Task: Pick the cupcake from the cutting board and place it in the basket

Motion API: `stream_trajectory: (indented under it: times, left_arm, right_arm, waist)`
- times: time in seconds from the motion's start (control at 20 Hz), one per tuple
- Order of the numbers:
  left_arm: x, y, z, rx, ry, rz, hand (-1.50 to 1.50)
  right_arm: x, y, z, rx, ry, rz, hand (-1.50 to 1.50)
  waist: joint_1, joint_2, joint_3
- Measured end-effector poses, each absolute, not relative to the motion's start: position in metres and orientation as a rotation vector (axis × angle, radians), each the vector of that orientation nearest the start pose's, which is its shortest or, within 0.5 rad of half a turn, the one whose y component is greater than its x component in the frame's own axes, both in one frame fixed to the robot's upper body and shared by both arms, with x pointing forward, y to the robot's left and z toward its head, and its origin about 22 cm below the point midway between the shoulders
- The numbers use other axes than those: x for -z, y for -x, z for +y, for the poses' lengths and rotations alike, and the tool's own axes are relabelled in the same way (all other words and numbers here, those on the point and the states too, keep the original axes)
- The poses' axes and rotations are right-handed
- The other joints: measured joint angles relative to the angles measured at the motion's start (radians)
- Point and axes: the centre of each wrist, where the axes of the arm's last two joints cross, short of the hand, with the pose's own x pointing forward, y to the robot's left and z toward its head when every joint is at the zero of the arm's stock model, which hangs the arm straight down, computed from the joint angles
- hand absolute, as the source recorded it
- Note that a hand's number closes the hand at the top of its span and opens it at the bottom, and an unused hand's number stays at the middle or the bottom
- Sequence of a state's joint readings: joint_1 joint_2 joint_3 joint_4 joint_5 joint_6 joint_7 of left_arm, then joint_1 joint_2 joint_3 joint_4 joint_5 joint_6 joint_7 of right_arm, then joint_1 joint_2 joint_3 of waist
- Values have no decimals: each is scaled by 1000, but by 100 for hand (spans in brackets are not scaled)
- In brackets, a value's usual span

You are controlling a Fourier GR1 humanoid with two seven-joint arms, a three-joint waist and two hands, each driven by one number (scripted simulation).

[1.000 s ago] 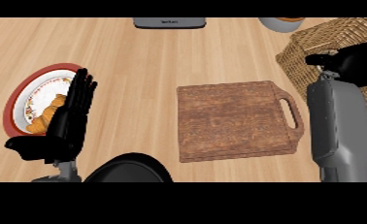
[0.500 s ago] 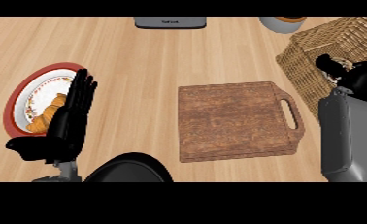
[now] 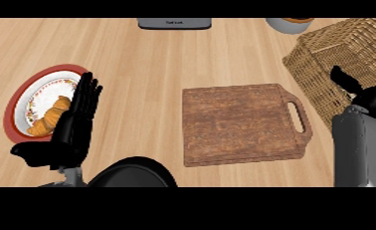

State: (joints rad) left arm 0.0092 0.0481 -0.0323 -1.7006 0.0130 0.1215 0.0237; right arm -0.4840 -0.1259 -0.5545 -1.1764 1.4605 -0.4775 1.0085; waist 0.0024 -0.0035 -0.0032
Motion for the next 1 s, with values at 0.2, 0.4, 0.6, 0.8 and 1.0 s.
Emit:
stream_trajectory:
  times: [0.2,0.4,0.6,0.8,1.0]
  left_arm:
    - [-34,-239,237,-56,-89,-1670,0]
    - [-34,-243,238,-53,-84,-1669,0]
    - [-26,-237,234,-55,-95,-1671,0]
    - [-31,-244,231,-48,-95,-1675,0]
    - [-33,-243,233,-54,-95,-1668,0]
  right_arm:
    - [-45,-340,-335,356,1587,-610,-150]
    - [-48,-336,-331,388,1642,-689,-150]
    - [-58,-331,-331,413,1741,-734,-150]
    - [-73,-326,-328,442,1836,-752,-150]
    - [-87,-305,-324,504,1899,-732,-150]
  waist:
    - [2,0,0]
    - [0,1,1]
    - [-1,2,2]
    - [-3,2,3]
    - [-7,1,2]
